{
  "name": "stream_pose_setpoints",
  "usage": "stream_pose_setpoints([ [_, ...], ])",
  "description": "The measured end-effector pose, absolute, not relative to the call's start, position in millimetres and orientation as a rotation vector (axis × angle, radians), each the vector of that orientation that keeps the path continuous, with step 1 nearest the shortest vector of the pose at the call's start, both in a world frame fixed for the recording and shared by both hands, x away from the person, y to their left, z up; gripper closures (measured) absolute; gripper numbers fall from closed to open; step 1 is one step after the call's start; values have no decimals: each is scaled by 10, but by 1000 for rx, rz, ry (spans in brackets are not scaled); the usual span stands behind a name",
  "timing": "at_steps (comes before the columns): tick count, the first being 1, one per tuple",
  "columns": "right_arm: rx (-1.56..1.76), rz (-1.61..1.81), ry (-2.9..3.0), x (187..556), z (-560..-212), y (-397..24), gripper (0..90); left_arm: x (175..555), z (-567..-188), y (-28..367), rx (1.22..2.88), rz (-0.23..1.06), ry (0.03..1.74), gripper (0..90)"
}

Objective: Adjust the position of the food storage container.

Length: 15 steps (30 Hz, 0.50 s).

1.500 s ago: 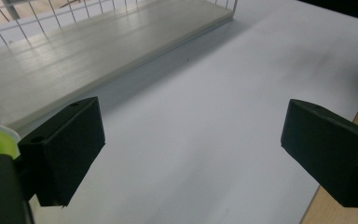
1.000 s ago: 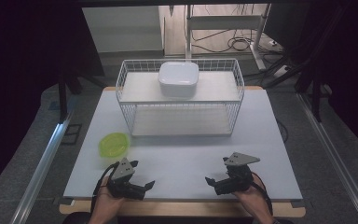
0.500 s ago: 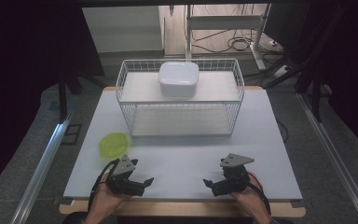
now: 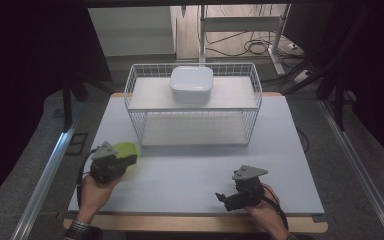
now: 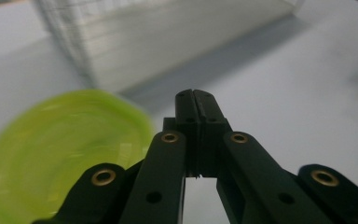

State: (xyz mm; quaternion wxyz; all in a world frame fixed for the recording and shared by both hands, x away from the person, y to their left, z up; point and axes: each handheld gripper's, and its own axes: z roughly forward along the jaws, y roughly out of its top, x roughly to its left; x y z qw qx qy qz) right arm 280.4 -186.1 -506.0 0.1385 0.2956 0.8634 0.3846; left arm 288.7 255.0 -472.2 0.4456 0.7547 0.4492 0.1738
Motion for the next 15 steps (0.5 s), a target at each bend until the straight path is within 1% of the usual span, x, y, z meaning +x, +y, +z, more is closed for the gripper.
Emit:
stream_pose_setpoints([
  [3, 850, 1100, 2510, 2805, -5071, -1844, 16, 3008, -4697, 2832, 1811, 486, 1188, 900],
  [8, 836, 1085, 2520, 2803, -5079, -1828, 20, 3121, -4731, 3000, 1799, 541, 1244, 900],
  [12, 829, 1080, 2521, 2796, -5078, -1821, 20, 3218, -4868, 3150, 1793, 572, 1320, 900],
  [15, 833, 1078, 2524, 2800, -5085, -1821, 21, 3275, -5003, 3258, 1788, 568, 1379, 900],
])
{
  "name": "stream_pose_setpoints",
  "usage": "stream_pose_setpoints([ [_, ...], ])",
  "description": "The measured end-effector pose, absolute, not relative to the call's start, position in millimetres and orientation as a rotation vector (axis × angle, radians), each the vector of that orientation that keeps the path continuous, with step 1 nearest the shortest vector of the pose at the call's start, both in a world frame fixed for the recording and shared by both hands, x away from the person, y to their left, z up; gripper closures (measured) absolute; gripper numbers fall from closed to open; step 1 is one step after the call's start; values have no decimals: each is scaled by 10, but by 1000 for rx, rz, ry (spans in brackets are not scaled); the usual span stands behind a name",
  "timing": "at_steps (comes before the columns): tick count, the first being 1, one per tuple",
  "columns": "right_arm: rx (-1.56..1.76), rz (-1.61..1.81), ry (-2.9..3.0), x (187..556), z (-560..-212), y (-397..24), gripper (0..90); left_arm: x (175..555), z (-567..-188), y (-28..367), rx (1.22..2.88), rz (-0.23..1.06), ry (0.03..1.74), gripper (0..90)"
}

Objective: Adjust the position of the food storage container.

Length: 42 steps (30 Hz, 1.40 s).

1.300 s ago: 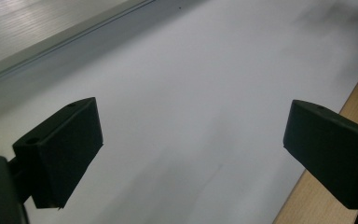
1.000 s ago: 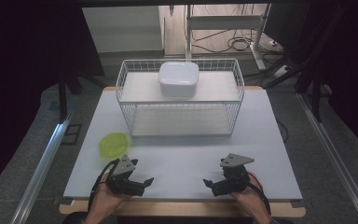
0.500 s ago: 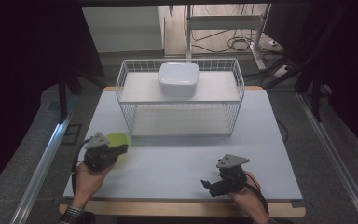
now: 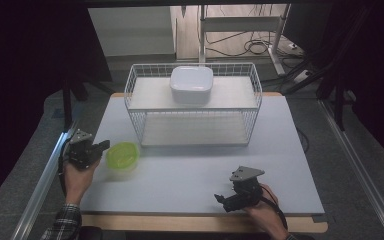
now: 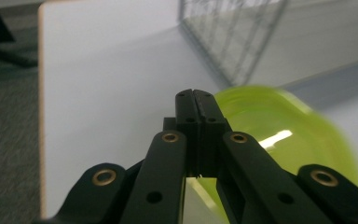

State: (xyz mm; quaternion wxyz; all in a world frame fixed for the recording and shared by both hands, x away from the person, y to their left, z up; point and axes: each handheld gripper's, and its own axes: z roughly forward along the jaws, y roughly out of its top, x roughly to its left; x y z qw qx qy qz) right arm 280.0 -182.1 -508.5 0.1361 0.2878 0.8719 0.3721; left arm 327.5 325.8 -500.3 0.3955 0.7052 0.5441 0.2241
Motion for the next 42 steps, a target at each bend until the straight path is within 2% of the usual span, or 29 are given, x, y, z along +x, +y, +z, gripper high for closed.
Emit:
stream_pose_setpoints([
  [6, 820, 1059, 2538, 2800, -5103, -1800, 23, 3346, -5160, 3354, 1775, 542, 1438, 900],
  [14, 814, 1049, 2547, 2798, -5106, -1803, 27, 3347, -5234, 3228, 1816, 517, 1433, 900],
  [23, 810, 1038, 2553, 2796, -5111, -1798, 28, 3309, -5220, 3084, 1856, 506, 1407, 899],
  [33, 807, 1029, 2561, 2799, -5120, -1797, 28, 3229, -5168, 3288, 1762, 503, 1429, 899],
  [42, 804, 1025, 2562, 2797, -5120, -1798, 27, 3181, -5146, 3160, 1816, 512, 1412, 897],
])
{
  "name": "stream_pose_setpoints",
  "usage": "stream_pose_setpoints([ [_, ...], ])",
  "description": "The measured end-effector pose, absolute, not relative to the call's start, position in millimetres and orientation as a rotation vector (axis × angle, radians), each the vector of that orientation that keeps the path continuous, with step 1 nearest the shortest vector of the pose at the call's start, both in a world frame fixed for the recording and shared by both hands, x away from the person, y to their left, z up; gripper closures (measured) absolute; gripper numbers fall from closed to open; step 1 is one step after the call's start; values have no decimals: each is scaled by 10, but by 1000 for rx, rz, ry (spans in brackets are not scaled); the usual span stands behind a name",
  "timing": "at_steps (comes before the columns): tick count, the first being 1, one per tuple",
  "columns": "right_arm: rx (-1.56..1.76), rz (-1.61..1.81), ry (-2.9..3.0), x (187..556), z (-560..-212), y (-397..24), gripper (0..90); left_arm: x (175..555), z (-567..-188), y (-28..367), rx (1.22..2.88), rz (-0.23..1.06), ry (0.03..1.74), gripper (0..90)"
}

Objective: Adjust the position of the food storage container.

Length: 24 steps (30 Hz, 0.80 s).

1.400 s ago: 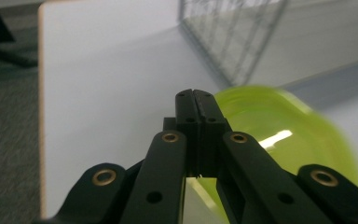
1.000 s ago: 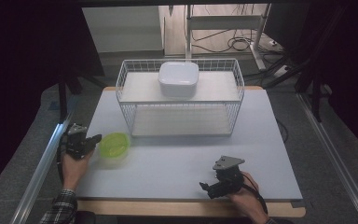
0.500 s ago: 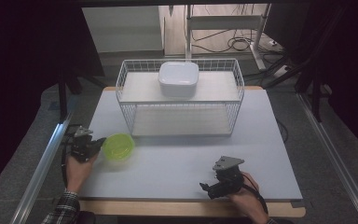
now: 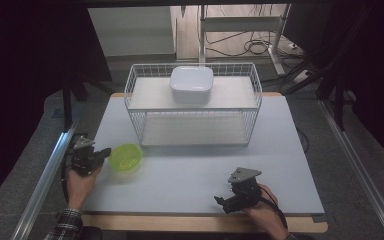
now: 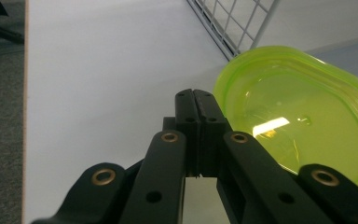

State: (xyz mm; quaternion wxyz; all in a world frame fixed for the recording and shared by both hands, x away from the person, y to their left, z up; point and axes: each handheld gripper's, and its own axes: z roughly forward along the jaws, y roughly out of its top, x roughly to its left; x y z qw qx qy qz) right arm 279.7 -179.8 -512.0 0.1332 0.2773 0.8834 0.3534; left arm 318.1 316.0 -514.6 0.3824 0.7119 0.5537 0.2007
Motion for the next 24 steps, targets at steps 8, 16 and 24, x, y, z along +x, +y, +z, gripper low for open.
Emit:
stream_pose_setpoints([
  [8, 802, 1015, 2566, 2798, -5127, -1793, 27, 3190, -5157, 3013, 1831, 484, 1392, 898],
  [16, 802, 1009, 2571, 2799, -5134, -1790, 28, 3176, -5146, 2728, 1845, 417, 1340, 898],
  [24, 800, 1005, 2574, 2799, -5137, -1791, 28, 3169, -5129, 2532, 1870, 354, 1288, 886],
])
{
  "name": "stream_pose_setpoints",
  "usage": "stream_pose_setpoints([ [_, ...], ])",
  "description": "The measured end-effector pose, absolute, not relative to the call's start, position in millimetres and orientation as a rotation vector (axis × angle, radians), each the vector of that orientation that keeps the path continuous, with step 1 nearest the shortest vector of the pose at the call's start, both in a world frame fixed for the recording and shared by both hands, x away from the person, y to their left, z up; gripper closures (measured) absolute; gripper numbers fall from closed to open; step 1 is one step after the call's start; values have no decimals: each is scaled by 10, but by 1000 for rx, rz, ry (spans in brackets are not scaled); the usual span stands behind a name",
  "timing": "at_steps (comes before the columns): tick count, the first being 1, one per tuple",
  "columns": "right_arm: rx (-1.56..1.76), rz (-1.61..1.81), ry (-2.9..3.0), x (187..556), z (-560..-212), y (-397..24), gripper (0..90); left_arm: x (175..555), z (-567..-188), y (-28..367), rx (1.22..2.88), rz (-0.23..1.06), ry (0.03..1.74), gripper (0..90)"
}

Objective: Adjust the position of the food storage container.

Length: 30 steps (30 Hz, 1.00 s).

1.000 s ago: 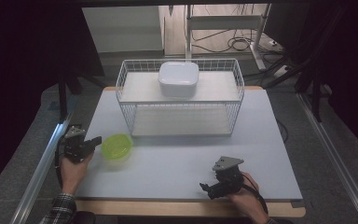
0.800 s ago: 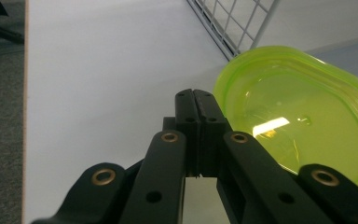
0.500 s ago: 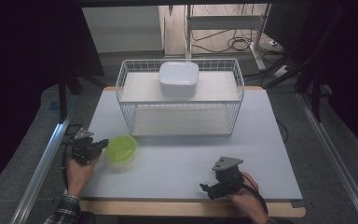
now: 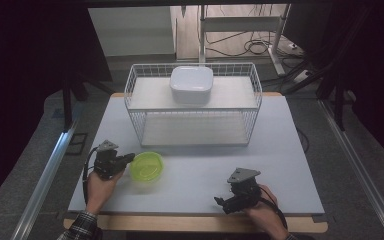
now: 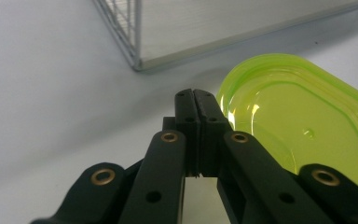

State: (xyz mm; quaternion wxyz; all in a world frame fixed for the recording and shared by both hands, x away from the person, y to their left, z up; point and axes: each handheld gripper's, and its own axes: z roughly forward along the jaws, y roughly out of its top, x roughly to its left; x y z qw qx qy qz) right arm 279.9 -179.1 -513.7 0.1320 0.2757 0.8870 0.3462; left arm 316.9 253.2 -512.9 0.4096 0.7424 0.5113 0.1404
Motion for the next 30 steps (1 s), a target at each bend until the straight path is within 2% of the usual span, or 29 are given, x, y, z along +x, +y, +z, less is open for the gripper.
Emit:
stream_pose_setpoints([
  [6, 801, 1009, 2570, 2798, -5127, -1802, 28, 3114, -5170, 2709, 1869, 345, 1340, 873],
  [9, 807, 1010, 2571, 2798, -5128, -1802, 28, 3052, -5233, 2747, 1911, 285, 1319, 886],
  [16, 797, 1003, 2571, 2793, -5129, -1797, 28, 3044, -5320, 2508, 2036, 209, 1226, 892],
  [30, 804, 992, 2578, 2797, -5150, -1783, 27, 3096, -5324, 2122, 2042, 115, 1146, 890],
])
